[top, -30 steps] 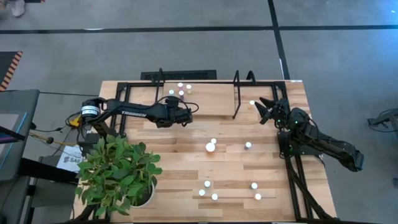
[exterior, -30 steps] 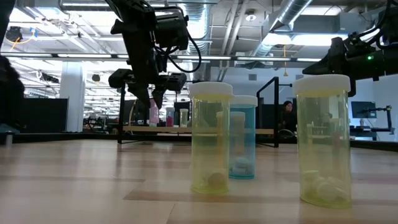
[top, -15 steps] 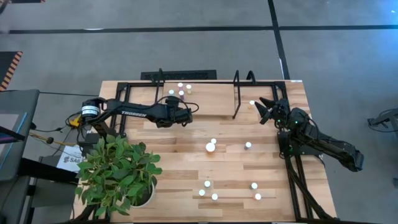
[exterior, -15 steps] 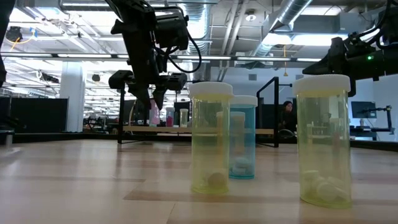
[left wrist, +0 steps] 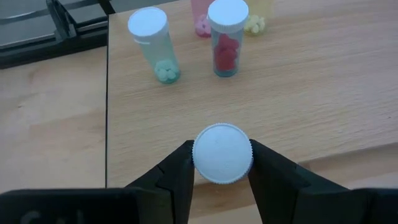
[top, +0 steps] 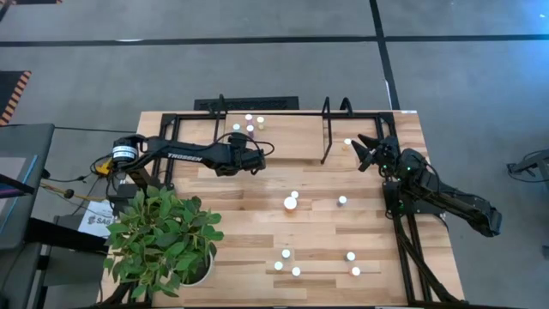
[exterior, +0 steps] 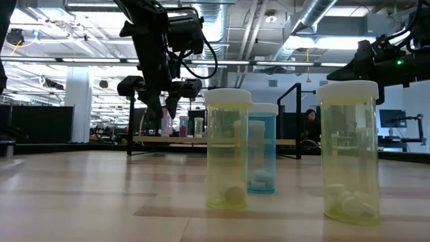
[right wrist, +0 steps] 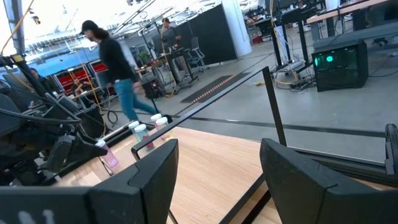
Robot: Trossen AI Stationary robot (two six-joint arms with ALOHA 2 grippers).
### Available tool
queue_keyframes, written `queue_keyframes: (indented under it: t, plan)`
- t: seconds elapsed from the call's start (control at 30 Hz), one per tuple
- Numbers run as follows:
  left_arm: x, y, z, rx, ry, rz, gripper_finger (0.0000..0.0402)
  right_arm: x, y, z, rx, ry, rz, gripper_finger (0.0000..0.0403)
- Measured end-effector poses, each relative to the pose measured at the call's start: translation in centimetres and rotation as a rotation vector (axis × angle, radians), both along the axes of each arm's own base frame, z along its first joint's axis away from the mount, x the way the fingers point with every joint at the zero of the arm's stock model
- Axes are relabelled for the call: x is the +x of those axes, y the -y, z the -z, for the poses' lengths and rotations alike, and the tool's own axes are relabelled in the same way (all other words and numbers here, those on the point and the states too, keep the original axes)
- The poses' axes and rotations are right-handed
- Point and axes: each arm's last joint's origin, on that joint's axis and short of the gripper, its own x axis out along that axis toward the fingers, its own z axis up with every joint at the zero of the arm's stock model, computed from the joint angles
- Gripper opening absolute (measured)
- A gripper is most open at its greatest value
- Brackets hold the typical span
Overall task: Pick and place medicine bottles onto shelf by color
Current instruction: Put the pink pill bottle on the shelf
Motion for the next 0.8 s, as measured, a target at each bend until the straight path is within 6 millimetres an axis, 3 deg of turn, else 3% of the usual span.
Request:
queue_keyframes:
  t: [0.8]
  plan:
    - [0.03, 0.07, 0.05, -0.029, 0.021, -0.010, 0.0229, 0.00, 0.00, 0.00, 0.000, 0.000, 0.000, 0.0249]
